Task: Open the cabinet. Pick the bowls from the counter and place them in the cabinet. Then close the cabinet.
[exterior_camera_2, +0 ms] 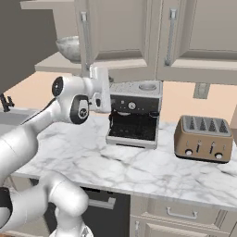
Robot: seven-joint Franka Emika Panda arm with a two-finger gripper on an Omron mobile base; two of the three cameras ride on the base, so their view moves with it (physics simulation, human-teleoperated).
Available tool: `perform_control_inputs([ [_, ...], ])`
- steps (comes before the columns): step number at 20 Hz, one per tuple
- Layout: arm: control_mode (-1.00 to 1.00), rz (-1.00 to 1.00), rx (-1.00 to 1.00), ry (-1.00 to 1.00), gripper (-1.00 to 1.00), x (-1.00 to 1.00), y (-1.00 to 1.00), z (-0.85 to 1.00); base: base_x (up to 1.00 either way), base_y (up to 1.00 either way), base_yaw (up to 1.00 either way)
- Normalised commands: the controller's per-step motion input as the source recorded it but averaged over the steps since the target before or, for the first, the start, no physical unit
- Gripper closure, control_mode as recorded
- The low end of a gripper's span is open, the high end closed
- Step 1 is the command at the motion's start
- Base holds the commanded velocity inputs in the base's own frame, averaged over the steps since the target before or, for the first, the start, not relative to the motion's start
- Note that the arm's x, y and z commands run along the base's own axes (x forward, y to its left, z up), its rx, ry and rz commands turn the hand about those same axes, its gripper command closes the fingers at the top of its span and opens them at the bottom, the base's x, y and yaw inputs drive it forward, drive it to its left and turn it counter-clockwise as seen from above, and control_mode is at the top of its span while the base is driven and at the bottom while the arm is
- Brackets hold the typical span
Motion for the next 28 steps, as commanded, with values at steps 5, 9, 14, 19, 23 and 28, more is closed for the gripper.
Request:
perform_control_inputs([
  [5,-1.0,-0.43,0.0,0.37,-1.0,0.74,0.08,0.04,0.0,0.0,0.0],
  [9,-1.0,-0.23,0.0,0.24,-1.0,1.0,-0.1,0.55,0.0,0.0,0.0],
  [14,-1.0,-0.03,0.0,0.05,-1.0,1.0,-0.35,0.88,0.0,0.0,0.0],
  [19,-1.0,0.12,0.0,-0.04,-1.0,0.67,-0.29,0.3,0.0,0.0,0.0],
  [23,-1.0,0.19,0.0,-0.3,-1.0,-0.26,-0.14,0.0,0.0,0.0,0.0],
  [28,-1.0,0.21,0.0,-0.53,-1.0,-0.78,-0.03,-0.03,0.0,0.0,0.0],
])
